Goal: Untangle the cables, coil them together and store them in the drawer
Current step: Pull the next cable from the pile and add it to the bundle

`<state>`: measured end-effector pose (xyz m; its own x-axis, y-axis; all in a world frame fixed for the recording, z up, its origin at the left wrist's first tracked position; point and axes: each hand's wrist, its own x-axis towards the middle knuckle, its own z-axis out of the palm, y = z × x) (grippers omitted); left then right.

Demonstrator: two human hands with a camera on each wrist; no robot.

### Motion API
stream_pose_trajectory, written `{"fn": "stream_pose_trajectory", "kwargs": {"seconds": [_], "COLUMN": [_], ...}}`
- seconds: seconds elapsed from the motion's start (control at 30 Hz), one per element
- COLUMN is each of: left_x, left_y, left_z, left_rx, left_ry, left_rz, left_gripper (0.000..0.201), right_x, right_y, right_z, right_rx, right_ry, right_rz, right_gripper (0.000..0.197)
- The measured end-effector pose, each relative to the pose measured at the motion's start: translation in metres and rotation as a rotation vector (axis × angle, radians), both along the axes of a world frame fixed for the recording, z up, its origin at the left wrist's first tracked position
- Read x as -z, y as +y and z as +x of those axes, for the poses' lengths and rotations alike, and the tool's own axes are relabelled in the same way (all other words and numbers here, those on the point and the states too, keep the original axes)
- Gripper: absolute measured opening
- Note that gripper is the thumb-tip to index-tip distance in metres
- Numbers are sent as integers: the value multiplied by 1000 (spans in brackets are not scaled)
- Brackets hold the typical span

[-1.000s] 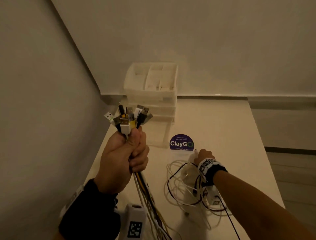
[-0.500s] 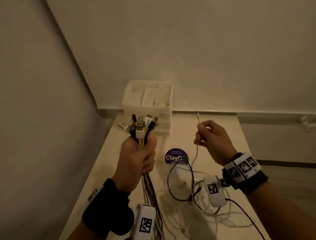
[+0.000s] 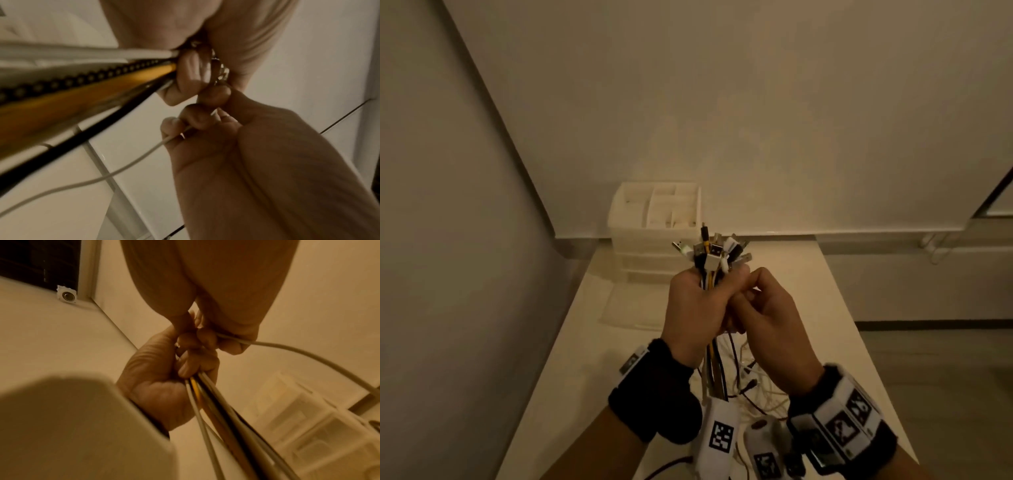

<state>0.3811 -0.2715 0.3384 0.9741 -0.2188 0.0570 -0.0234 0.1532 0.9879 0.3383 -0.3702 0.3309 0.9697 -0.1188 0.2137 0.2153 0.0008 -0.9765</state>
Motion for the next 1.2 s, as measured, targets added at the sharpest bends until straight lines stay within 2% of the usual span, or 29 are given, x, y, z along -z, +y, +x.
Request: {"fn": "stream_pose_trajectory", "kwargs": {"seconds": [0.07,0.17,0.3,0.4,0.53,0.67,0.83,0.87,0.93,1.03,1.1,1.2], "left_x": [4,9,8,-4,-17,-31,-63,-66,-67,-49,-26,7], "left_y": [0,9,33,52,72,87,114,117,115,95,76,52], "left_z": [-4,-4,2,-5,-13,-20,-22,-21,-26,-31,-31,-25], "left_rx": [16,-30,-80,-97,-159,-121,-232,-224,-156,-58,29,94], "left_ry": [-42,-104,-106,-196,-331,-287,-305,-320,-346,-373,-312,-284], "left_rz": [57,115,93,47,40,-137,-253,-235,-75,299,424,580], "left_gripper": [22,35,46,57,44,46,48,48,46,22,5,10], "right_x": [4,19,60,89,121,147,183,186,179,154,132,104], "right_y": [0,1,-6,-13,-12,-3,-18,-22,-27,-28,-28,-30], "right_z": [-5,-13,-18,-18,-15,-13,-22,-24,-26,-20,-13,-6], "right_rx": [30,52,-52,-135,-154,-201,-200,-184,-123,-54,-90,-142], "right_ry": [3,20,97,130,146,174,261,275,273,244,225,179], "right_rz": [-6,-124,-155,-216,-384,-488,-634,-643,-614,-456,-328,-350], "right_gripper": [10,12,18,26,33,35,37,37,38,39,33,34]}}
